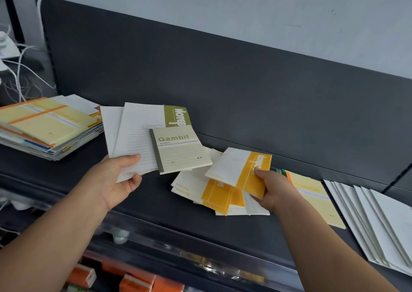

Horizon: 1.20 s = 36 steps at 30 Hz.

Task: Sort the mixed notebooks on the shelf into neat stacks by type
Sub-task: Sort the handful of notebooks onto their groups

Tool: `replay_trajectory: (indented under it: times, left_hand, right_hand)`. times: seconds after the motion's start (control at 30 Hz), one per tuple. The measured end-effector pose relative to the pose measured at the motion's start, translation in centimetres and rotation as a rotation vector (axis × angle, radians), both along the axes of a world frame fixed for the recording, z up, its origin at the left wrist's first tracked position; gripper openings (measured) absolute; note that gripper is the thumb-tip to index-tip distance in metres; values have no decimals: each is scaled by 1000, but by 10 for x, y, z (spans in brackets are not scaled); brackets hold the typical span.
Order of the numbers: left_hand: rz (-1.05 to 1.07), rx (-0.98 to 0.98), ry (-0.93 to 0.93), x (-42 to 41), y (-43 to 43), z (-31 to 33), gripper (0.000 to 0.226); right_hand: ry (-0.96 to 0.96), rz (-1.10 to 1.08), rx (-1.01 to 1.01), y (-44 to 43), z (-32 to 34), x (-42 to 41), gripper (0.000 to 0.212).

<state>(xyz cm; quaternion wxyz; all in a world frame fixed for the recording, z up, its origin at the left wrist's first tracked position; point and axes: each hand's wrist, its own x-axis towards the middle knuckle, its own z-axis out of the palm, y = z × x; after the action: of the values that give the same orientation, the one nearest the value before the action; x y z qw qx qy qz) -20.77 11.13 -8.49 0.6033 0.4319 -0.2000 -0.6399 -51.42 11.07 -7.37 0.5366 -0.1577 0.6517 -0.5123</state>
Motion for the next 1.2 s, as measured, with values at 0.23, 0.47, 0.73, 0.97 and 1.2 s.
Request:
replay_trajectory:
  times: [0.23, 0.47, 0.73, 0.97, 1.2]
  left_hand:
    - [-69, -11, -42, -17, -1, 2, 36]
    - [-203, -54, -130, -62, -1, 6, 31]
    - [-385, -126, -208, -119, 4, 9, 28]
    - [-454, -146, -223, -152, 7, 15, 33]
    - [-481, -116, -191, -170, 14, 14, 33]
  right_hand:
    - [706, 154, -151, 6, -1, 26, 59]
    - [351, 432, -117, 30, 10, 29, 20]
    - [347, 156, -203, 55, -2, -46, 9]
    - [298, -174, -244, 67, -9, -122, 6]
    - [1134, 44, 181, 77, -18, -145, 22]
